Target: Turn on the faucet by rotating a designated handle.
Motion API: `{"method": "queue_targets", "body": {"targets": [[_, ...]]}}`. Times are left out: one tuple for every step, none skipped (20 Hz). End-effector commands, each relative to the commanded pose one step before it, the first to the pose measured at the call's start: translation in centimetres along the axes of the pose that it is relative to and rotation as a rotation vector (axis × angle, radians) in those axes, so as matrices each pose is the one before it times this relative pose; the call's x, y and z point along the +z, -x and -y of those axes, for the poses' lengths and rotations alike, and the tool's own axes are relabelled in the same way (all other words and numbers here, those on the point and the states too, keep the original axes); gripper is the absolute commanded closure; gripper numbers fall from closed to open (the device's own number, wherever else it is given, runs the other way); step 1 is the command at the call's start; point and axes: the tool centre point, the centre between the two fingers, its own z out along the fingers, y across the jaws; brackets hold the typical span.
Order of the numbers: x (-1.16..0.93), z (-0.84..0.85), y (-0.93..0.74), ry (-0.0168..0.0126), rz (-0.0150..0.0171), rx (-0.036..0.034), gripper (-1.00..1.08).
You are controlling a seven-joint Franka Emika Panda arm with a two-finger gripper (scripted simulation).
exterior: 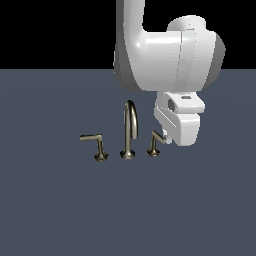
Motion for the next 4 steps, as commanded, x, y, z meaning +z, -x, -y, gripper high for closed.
{"method": "queue_targets", "body": {"targets": [[-0.024, -0.947, 1.503, 0.01122, 0.00619, -0.00879, 1.08], [-0.002, -0.262, 0.313, 0.00107, 0.00030, 0.00045, 1.08], [-0.003, -0.263, 0.315, 0.00106, 0.00030, 0.00045, 1.08], [0.000, 0.000, 0.000, 0.00000, 0.00000, 0.00000, 1.08]]}}
